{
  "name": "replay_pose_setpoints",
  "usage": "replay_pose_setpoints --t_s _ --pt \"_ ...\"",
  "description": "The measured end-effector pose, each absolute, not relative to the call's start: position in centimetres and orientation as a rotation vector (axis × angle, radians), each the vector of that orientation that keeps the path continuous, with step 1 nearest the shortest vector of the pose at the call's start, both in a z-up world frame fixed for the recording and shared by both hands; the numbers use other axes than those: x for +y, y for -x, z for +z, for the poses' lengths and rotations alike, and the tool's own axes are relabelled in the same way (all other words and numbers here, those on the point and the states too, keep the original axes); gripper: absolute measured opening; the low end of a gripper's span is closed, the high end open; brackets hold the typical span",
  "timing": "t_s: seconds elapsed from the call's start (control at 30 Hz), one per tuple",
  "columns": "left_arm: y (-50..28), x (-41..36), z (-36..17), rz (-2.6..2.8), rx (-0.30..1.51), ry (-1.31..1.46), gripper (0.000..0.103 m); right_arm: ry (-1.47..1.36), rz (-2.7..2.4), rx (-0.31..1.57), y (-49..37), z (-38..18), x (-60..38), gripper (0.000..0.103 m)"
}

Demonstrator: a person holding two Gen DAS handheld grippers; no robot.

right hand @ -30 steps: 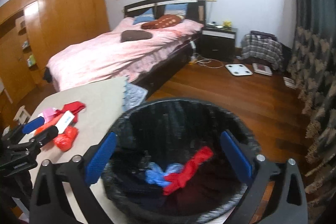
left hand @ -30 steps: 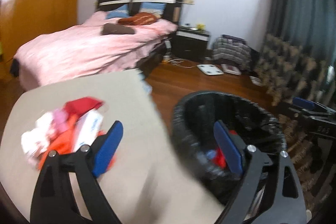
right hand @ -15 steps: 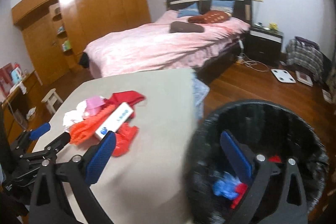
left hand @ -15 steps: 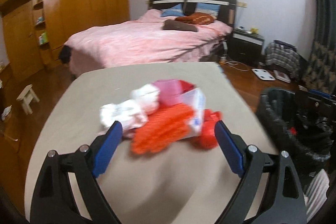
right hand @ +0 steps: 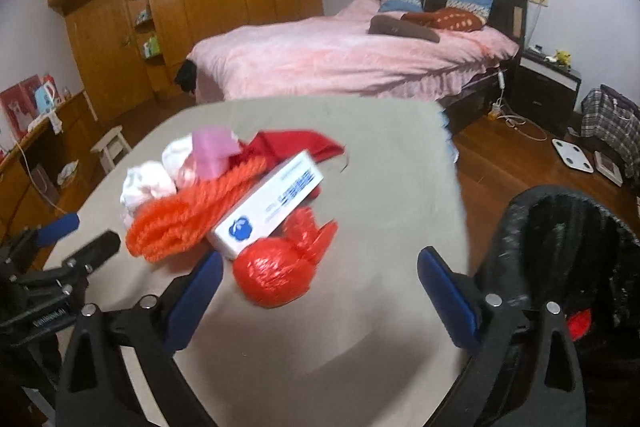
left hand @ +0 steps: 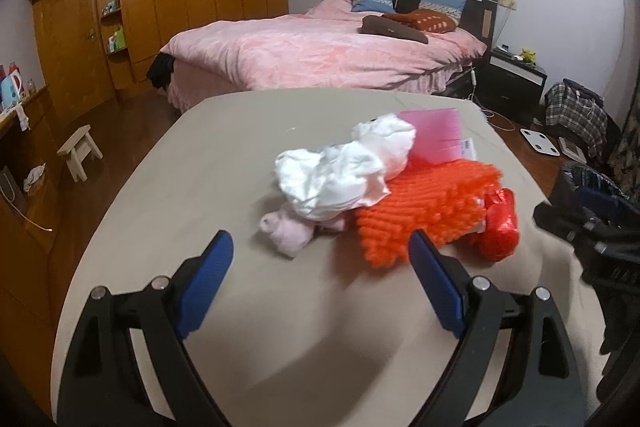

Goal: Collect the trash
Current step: 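Grasp the red plastic bag with the right tool while the left tool grasps white tissue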

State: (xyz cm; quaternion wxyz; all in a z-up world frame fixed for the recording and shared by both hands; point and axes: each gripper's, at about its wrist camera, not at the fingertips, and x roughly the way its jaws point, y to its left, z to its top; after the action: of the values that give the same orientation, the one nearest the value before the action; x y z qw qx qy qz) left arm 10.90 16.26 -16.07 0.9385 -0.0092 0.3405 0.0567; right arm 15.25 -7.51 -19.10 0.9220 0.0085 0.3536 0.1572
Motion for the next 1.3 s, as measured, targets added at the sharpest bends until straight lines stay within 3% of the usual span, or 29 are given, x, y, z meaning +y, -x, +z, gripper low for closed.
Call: replay_pose_setpoints --t_s 0.33,0.5,0.53,0.63,0.97,1.1,1.3 --pt "-11.0 17.1 -16.7 0.131 0.710 0.006 0.087 0.002 0.344 0.818 -16.7 -22.4 -5.5 0.084" --pt "-11.2 17.3 -17.0 0.134 0.720 0.011 0.087 -0.007 0.376 0.869 -17.5 -23.4 -5.1 0.062" --pt "-11.2 17.3 -17.0 0.134 0.721 0.010 0.087 -0.014 0.387 0.879 -17.6 -23.5 -5.1 0.050" --pt "-11.3 17.2 -16.9 0.132 0.721 0.010 0.087 -0.040 0.426 0.891 -17.6 -23.4 -5.3 0.043" --pt "-11.5 17.0 -16.1 0.112 0.693 0.033 0.086 -0.055 0.365 0.853 -17.2 -21.7 -7.4 0.041" --pt "-12.3 17.0 -16.0 0.103 0.695 0.040 0.079 -0.065 0.339 0.842 -17.7 -21.2 -8.3 0.041" --pt "-14.7 16.9 -15.9 0.110 0.675 0.041 0.076 -0.063 0.328 0.830 -17.9 -20.6 -8.9 0.041"
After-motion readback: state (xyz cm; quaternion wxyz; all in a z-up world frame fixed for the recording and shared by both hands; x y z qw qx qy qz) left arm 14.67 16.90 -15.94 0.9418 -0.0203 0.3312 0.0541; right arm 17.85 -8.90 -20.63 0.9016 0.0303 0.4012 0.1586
